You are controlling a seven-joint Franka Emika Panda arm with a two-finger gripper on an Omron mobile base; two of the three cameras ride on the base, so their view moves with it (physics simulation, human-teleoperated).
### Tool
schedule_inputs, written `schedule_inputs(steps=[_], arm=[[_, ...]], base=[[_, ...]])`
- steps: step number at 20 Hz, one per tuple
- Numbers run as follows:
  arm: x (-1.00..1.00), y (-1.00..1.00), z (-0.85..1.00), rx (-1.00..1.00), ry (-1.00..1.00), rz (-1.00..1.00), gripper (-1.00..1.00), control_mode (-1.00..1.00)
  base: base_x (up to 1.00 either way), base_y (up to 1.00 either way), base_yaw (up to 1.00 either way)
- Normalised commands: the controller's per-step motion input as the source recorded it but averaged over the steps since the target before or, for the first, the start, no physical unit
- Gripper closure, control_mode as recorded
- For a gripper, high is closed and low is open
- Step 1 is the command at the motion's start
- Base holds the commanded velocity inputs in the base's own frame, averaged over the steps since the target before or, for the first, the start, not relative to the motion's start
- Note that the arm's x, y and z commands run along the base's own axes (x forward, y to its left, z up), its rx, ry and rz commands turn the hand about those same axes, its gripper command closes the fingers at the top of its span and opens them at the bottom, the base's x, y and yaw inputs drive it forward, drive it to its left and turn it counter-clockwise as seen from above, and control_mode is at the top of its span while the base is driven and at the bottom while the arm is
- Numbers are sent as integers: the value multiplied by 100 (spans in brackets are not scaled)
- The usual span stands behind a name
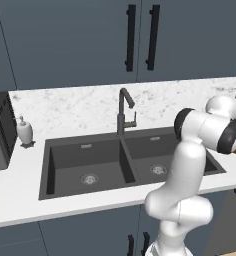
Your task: Pick the broccoli from the sink and place it in the bowl. Then pick the bowl and place it in the microwave. Then close the microwave door and press the start button.
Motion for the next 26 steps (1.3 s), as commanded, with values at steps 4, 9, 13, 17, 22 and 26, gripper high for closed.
schedule_inputs(steps=[4,9,13,17,22,26], arm=[[-21,17,16,0,9,22,-100,-100],[-1,20,15,-1,19,33,-100,-100],[0,35,6,-9,17,25,-100,-100],[0,2,-3,-3,0,8,-100,-100],[15,-3,-21,0,0,8,-100,-100],[37,0,-3,0,12,5,-100,-100]], base=[[0,0,0],[0,0,0],[0,0,0],[0,0,0],[0,0,0],[0,0,0]])
